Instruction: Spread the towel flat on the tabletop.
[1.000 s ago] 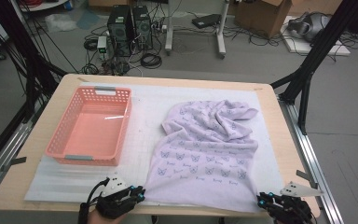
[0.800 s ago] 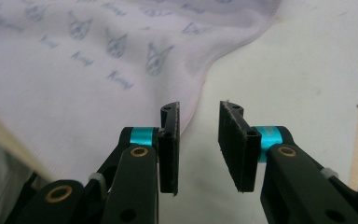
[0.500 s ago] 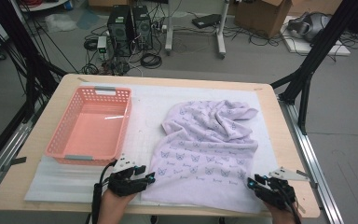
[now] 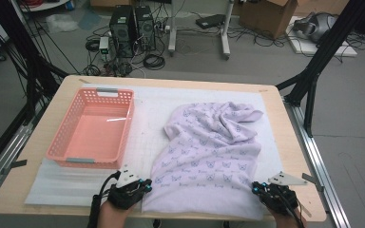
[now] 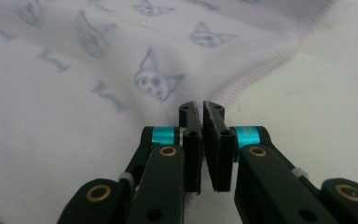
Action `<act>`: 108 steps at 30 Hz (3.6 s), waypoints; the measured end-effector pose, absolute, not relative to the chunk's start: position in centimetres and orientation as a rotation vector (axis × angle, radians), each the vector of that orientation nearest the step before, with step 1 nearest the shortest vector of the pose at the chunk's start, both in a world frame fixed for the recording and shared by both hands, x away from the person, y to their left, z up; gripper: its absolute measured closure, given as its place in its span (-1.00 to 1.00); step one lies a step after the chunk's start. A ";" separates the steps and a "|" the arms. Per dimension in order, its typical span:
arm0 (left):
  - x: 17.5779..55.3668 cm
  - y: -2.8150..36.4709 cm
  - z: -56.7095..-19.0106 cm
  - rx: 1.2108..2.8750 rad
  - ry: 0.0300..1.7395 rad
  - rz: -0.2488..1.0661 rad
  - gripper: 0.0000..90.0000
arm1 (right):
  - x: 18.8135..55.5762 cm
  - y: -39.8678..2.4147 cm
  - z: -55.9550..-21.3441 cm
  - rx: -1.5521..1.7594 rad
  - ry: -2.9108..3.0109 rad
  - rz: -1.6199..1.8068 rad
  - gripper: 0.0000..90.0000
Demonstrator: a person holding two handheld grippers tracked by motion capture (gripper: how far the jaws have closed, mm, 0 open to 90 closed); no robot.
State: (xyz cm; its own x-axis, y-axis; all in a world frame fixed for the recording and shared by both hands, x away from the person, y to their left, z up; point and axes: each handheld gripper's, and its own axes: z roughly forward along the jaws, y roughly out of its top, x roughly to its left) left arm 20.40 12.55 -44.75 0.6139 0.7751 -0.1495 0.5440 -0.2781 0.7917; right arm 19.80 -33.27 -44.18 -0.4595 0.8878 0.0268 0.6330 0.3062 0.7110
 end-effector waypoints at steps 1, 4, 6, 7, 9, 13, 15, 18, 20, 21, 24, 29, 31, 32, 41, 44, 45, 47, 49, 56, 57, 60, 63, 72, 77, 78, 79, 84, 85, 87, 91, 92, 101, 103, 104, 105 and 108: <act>19.9 13.0 -44.7 1.955 1.043 0.327 0.94 | 19.5 -33.5 -44.1 1.364 2.214 0.937 0.91; 18.3 13.8 -45.0 1.969 1.020 0.287 0.93 | 18.5 -34.3 -43.9 1.380 2.257 0.956 0.91; 17.5 13.9 -45.2 1.977 0.988 0.279 0.92 | 17.9 -34.3 -43.7 1.380 2.284 0.944 0.91; 17.4 13.8 -45.1 1.970 0.977 0.290 0.88 | 17.8 -34.1 -43.7 1.371 2.295 0.938 0.88; 17.7 13.9 -44.9 1.923 0.991 0.309 0.51 | 17.6 -33.9 -43.5 1.346 2.282 0.951 0.51; 19.0 14.2 -44.5 1.817 1.017 0.295 0.19 | 17.9 -34.2 -43.4 1.357 2.188 1.025 0.32; 20.2 13.9 -44.4 1.819 1.034 0.291 0.12 | 18.4 -34.3 -43.6 1.380 2.158 1.030 0.23; 22.3 13.0 -44.6 1.850 1.064 0.279 0.11 | 19.8 -34.1 -44.2 1.402 2.132 1.014 0.15; 23.2 11.8 -44.9 1.885 1.049 0.236 0.09 | 20.5 -33.9 -44.7 1.412 2.149 0.991 0.17; 23.4 11.1 -45.2 1.916 1.040 0.208 0.11 | 20.7 -33.8 -44.7 1.392 2.146 0.986 0.20; 23.3 9.7 -45.2 1.965 1.024 0.272 0.35 | 21.0 -33.8 -44.5 1.375 2.175 0.977 0.75; 24.3 9.8 -44.9 1.965 1.079 0.349 0.87 | 22.1 -33.5 -44.4 1.345 2.161 0.935 0.93; 25.1 10.3 -44.8 1.916 1.130 0.356 0.87 | 22.8 -33.5 -44.5 1.358 2.129 0.928 0.93; 25.5 10.4 -44.7 1.905 1.143 0.372 0.87 | 23.3 -33.4 -44.5 1.358 2.113 0.927 0.93; 27.6 10.1 -45.1 1.849 1.180 0.392 0.45 | 26.2 -32.8 -45.0 1.406 2.004 0.917 0.66; 26.5 10.8 -45.1 1.840 1.154 0.367 0.17 | 25.3 -33.3 -44.8 1.410 1.988 0.957 0.34; 26.1 11.1 -45.1 1.839 1.150 0.367 0.13 | 24.9 -33.6 -44.7 1.411 1.986 0.970 0.33; 25.3 11.6 -45.1 1.841 1.135 0.345 0.09 | 24.0 -34.4 -44.4 1.417 1.986 1.013 0.23; 24.5 12.0 -45.2 1.850 1.130 0.315 0.05 | 23.1 -35.0 -44.2 1.433 1.997 1.060 0.16; 22.5 12.3 -45.3 1.886 1.084 0.238 -0.01 | 19.9 -35.1 -44.1 1.372 2.121 1.112 0.03; 22.3 12.3 -45.3 1.890 1.078 0.231 -0.01 | 19.5 -34.9 -44.2 1.352 2.142 1.110 0.03; 21.6 12.1 -45.4 1.897 1.060 0.231 -0.02 | 18.8 -34.3 -44.7 1.327 2.202 1.081 0.01; 21.0 11.8 -45.5 1.906 1.040 0.248 0.00 | 18.4 -33.9 -45.2 1.286 2.209 1.048 -0.04; 19.9 11.6 -45.7 1.966 0.990 0.406 0.77 | 18.2 -33.8 -45.0 1.302 2.200 1.023 0.41; 19.5 11.6 -45.4 1.965 1.020 0.373 0.94 | 18.1 -34.5 -44.8 1.353 2.228 1.081 0.92; 19.5 11.9 -45.4 1.959 1.025 0.344 0.94 | 18.0 -34.5 -44.8 1.356 2.233 1.081 0.92; 19.3 12.2 -45.4 1.957 1.027 0.331 0.94 | 18.0 -34.6 -44.7 1.353 2.243 1.080 0.93; 18.7 13.1 -45.2 1.939 1.043 0.287 0.94 | 17.3 -35.0 -44.6 1.347 2.285 1.097 0.93; 18.4 13.2 -45.2 1.933 1.046 0.284 0.94 | 17.1 -35.1 -44.6 1.348 2.293 1.097 0.93; 17.9 13.3 -45.1 1.936 1.039 0.276 0.94 | 16.7 -35.1 -44.5 1.339 2.309 1.096 0.93; 17.1 13.7 -45.0 1.940 1.018 0.242 0.93 | 15.9 -35.0 -44.4 1.334 2.340 1.087 0.93; 17.0 13.8 -45.0 1.940 0.998 0.248 0.91 | 15.8 -35.1 -44.3 1.329 2.343 1.092 0.90; 18.8 13.3 -45.4 1.834 1.032 0.245 0.15 | 16.2 -35.0 -44.4 1.397 2.220 1.116 0.37; 19.1 12.5 -45.8 1.885 1.014 0.246 0.19 | 16.3 -34.5 -44.7 1.383 2.220 1.070 0.46; 18.9 12.1 -45.9 1.905 0.993 0.300 0.26 | 16.3 -34.4 -44.6 1.381 2.221 1.047 0.57; 18.7 11.8 -45.9 1.929 0.982 0.351 0.42 | 16.3 -34.4 -44.5 1.363 2.224 1.020 0.74; 18.3 12.0 -45.6 1.947 1.001 0.339 0.89 | 16.0 -34.5 -44.4 1.358 2.273 1.035 0.95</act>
